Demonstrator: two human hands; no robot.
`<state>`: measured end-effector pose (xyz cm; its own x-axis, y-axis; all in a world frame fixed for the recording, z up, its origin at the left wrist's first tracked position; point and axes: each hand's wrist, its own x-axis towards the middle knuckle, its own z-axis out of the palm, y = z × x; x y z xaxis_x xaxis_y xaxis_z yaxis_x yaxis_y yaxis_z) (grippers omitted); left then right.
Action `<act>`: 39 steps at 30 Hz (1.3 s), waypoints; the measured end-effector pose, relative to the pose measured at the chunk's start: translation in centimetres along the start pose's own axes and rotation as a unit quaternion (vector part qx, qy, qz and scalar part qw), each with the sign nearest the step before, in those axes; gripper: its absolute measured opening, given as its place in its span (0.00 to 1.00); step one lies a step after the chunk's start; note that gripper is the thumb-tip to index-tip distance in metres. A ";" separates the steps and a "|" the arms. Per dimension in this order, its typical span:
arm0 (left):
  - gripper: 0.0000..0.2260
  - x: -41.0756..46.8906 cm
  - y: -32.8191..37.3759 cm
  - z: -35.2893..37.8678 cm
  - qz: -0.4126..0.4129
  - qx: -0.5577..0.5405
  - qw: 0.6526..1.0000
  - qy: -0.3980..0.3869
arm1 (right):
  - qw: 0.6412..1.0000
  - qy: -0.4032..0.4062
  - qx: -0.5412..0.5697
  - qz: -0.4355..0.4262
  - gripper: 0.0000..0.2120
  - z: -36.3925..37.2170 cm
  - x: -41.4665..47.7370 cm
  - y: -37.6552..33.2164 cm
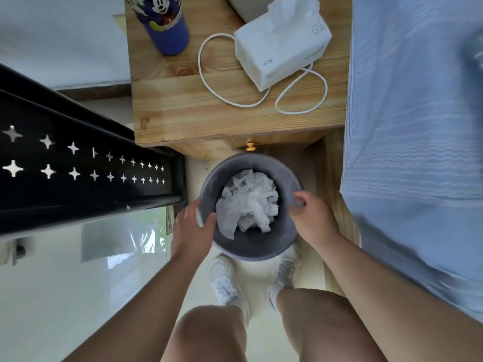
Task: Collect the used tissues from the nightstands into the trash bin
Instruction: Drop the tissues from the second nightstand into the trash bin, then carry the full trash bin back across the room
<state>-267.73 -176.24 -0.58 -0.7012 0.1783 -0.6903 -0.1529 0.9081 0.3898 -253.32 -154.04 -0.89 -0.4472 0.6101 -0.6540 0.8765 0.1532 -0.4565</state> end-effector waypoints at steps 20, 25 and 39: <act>0.15 -5.4 3.5 -7.1 -0.170 -0.220 0.959 -0.047 | 0.994 -0.006 -0.109 -0.025 0.08 -6.6 -4.0 -4.6; 0.13 -14.6 8.8 -15.1 -0.138 -0.232 0.962 -0.036 | 0.994 -0.004 -0.090 -0.057 0.04 -14.6 -11.9 -10.1; 0.15 -34.9 16.2 -36.5 0.028 -0.246 0.965 -0.081 | 0.985 0.001 0.038 -0.167 0.10 -34.7 -35.0 -21.5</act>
<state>-271.16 -181.61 52.07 -0.6055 0.3158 -0.7305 -0.4586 0.6118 0.6446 -250.39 -151.73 52.72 -0.7080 0.5372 -0.4584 0.6648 0.2879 -0.6893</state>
